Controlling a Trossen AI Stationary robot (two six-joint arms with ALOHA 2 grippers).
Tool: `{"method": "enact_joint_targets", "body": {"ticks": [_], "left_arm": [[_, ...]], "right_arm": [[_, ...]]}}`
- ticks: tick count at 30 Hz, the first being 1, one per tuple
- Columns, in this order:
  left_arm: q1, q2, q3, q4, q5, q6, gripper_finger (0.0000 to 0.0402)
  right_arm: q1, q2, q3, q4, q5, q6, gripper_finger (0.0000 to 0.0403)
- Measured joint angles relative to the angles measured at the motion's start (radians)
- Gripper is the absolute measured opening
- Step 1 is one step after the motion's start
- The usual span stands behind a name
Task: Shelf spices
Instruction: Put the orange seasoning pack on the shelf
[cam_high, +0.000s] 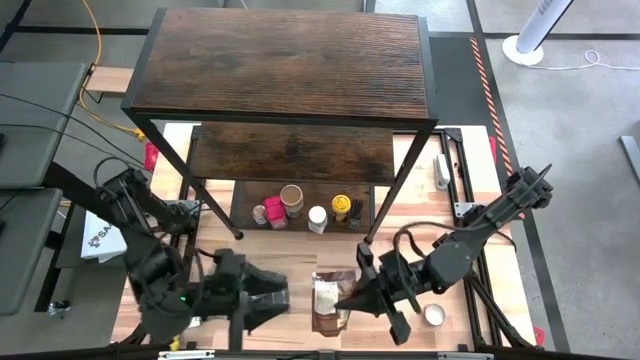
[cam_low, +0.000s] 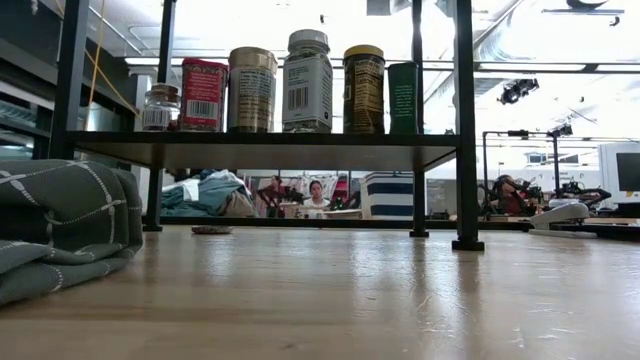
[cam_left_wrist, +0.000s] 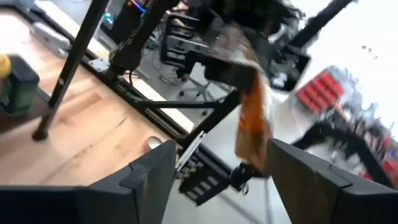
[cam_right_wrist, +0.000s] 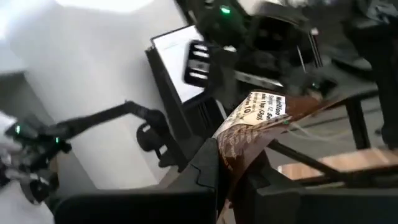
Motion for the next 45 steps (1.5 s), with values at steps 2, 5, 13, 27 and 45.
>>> {"method": "enact_joint_targets", "body": {"ticks": [2, 5, 13, 27, 45], "left_arm": [[0.009, 0.001, -0.037, 0.064, -0.008, -0.032, 0.0252], [0.029, 0.001, -0.090, 0.228, -0.012, -0.045, 0.0255], [0.099, 0.001, -0.159, 0.600, 0.065, 0.092, 0.0255], [0.162, 0.001, -0.159, 0.562, 0.218, 0.016, 0.0255], [0.186, 0.001, -0.159, 0.474, 0.281, -0.008, 0.0255]], "right_arm": [[0.000, 0.004, 0.000, -0.008, -0.018, -0.052, 0.0005], [-0.003, 0.006, 0.000, -0.022, -0.022, -0.117, 0.0005], [-0.023, 0.006, 0.000, -0.038, -0.047, -0.206, 0.0005], [-0.034, -0.013, 0.000, -0.078, -0.052, -0.252, 0.0005], [-0.074, -0.029, 0.000, -0.155, -0.055, -0.226, 0.0005]]}}
